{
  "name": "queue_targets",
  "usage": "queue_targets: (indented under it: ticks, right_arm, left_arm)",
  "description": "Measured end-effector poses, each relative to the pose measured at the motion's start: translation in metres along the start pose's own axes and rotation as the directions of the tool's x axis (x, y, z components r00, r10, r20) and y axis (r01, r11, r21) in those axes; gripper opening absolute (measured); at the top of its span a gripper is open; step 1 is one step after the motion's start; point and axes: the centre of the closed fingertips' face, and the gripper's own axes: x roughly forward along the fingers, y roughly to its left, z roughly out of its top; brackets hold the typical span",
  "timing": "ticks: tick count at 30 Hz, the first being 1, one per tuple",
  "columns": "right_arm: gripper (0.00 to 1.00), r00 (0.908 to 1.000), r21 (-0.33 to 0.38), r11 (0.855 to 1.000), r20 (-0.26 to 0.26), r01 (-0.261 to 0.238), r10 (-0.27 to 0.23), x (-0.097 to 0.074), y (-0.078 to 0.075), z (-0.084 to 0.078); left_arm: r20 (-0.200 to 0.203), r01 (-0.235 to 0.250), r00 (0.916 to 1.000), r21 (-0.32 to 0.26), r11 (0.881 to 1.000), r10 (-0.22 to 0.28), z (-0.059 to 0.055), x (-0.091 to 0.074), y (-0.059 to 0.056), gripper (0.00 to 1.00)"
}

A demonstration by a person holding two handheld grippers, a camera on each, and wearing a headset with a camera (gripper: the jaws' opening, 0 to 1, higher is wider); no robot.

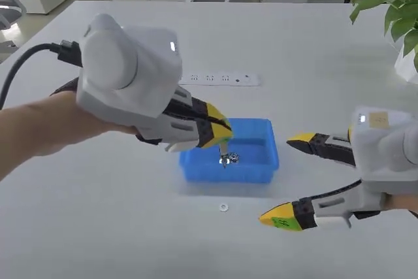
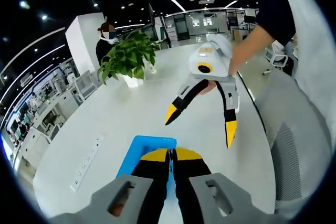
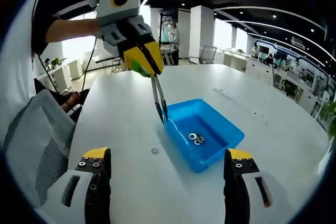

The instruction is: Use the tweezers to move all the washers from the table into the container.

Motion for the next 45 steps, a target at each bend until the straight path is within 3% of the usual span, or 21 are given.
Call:
queue_targets:
  ticks: [6, 8, 15, 29, 45]
  right_arm:
    - [0.94, 0.9999, 0.041, 0.999, -0.012, -0.010, 0.011, -0.009, 0.014, -0.014]
    - [0.94, 1.0000, 0.067, 0.998, 0.000, -0.008, 0.008, -0.011, 0.016, -0.015]
    - [0.94, 0.9999, 0.098, 0.995, -0.009, -0.010, 0.011, -0.013, 0.020, -0.027]
    - [1.00, 0.9953, 0.072, 0.994, -0.053, -0.077, 0.081, -0.004, 0.043, -0.042]
    - [1.00, 0.9922, 0.104, 0.991, -0.080, -0.088, 0.096, -0.005, 0.050, -0.060]
  left_arm:
    - [0.004, 0.004, 1.0000, -0.033, 0.999, -0.003, -0.013, 0.004, -0.017, 0.06]
    - [0.017, 0.006, 0.9998, -0.069, 0.998, -0.005, -0.015, 0.005, -0.022, 0.06]
    - [0.006, 0.015, 0.9999, -0.094, 0.996, -0.014, -0.031, 0.012, -0.035, 0.06]
    - [0.011, 0.003, 0.9999, -0.117, 0.993, -0.002, -0.041, 0.019, -0.033, 0.06]
    - [-0.019, 0.010, 0.9998, -0.114, 0.993, -0.012, -0.051, 0.027, -0.031, 0.06]
